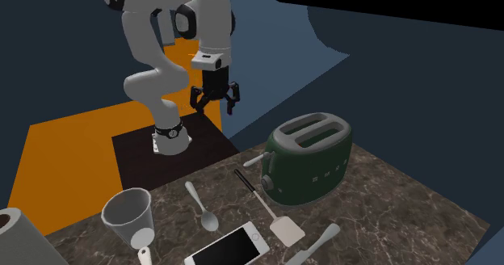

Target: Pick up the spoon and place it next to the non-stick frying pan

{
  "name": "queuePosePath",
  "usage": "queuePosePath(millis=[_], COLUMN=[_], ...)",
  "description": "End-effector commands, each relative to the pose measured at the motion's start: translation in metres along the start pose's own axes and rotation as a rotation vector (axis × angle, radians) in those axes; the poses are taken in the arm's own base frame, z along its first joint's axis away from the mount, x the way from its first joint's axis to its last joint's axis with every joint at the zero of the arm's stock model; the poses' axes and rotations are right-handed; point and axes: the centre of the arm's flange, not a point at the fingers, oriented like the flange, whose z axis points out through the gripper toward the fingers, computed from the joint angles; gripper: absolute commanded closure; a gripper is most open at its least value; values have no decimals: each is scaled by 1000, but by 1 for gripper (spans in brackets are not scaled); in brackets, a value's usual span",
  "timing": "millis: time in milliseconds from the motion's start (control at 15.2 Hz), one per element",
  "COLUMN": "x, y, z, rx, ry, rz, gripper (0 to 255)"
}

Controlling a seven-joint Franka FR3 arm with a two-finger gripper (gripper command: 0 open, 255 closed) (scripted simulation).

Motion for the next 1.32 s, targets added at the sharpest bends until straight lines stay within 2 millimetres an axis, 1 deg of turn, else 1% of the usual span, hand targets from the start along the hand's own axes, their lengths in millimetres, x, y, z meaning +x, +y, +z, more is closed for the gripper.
queuePosePath(millis=[0,594,1188,1254], x=[6,34,64,64], y=[-24,-123,-224,-226], z=[9,55,97,98], rx=[8,38,67,68], ry=[11,55,99,100], rz=[-1,-6,-12,-12], gripper=[0,0,0,0])
